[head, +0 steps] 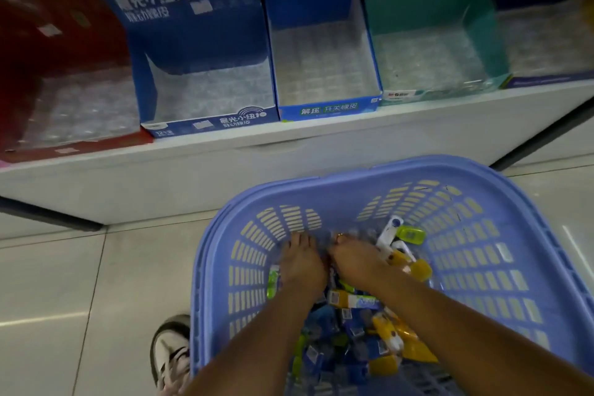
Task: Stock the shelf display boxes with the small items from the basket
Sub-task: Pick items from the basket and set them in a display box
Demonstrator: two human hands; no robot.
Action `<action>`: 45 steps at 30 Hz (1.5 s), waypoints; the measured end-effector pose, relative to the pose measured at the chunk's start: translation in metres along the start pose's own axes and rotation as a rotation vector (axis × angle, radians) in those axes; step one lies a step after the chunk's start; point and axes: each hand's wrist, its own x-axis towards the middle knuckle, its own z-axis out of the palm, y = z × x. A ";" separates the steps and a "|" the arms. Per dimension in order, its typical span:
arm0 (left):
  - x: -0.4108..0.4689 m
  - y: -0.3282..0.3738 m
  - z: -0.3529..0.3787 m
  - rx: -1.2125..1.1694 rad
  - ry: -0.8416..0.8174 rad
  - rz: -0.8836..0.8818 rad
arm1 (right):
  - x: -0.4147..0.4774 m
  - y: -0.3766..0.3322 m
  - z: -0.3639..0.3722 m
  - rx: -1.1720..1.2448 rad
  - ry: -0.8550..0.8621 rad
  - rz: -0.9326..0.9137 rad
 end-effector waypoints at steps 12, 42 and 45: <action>-0.018 0.004 0.009 -0.253 -0.161 0.014 | -0.002 0.008 0.009 0.142 -0.024 -0.017; -0.014 0.027 0.002 -0.054 -0.399 0.346 | -0.091 0.037 -0.019 0.586 -0.052 0.538; -0.021 0.016 -0.019 0.011 -0.493 0.433 | -0.081 0.063 0.006 0.553 -0.100 0.711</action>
